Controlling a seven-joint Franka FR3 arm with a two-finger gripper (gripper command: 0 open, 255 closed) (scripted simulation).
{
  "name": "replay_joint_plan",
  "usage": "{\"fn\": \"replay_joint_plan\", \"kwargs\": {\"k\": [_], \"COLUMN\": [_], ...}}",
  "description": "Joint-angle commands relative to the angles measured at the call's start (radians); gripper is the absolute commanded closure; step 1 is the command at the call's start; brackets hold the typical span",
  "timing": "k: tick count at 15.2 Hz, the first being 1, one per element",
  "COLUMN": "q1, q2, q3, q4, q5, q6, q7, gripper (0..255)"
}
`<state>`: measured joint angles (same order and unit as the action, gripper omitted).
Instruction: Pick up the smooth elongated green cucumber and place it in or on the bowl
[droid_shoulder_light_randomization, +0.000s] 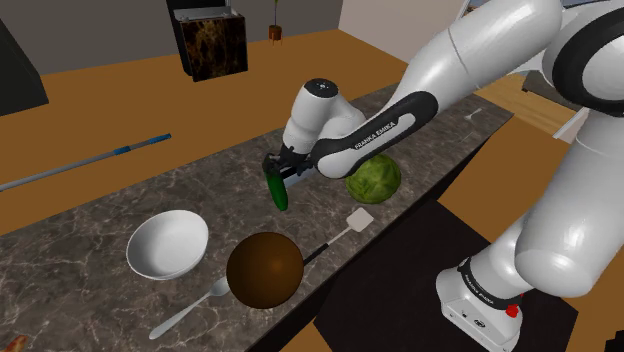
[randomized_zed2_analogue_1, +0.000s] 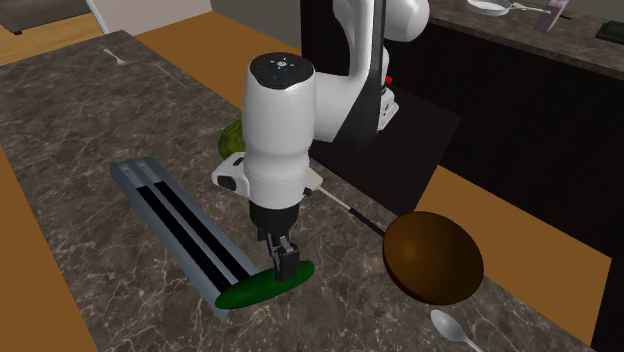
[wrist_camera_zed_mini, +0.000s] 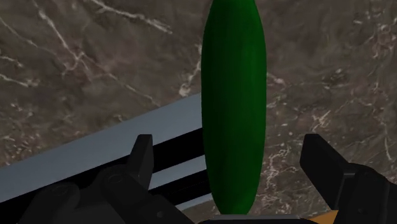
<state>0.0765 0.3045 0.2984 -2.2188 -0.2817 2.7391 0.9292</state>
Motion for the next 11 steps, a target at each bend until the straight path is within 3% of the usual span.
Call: {"fn": "replay_joint_plan", "kwargs": {"k": [1,11], "q1": [0.038,0.078], "q2": [0.066,0.171], "q3": [-0.029,-0.08], "q4": [0.054,0.101], "q5": [-0.045,-0.098], "q6": [0.016,0.074], "q7": [0.06,0.1], "gripper": [0,0]}}
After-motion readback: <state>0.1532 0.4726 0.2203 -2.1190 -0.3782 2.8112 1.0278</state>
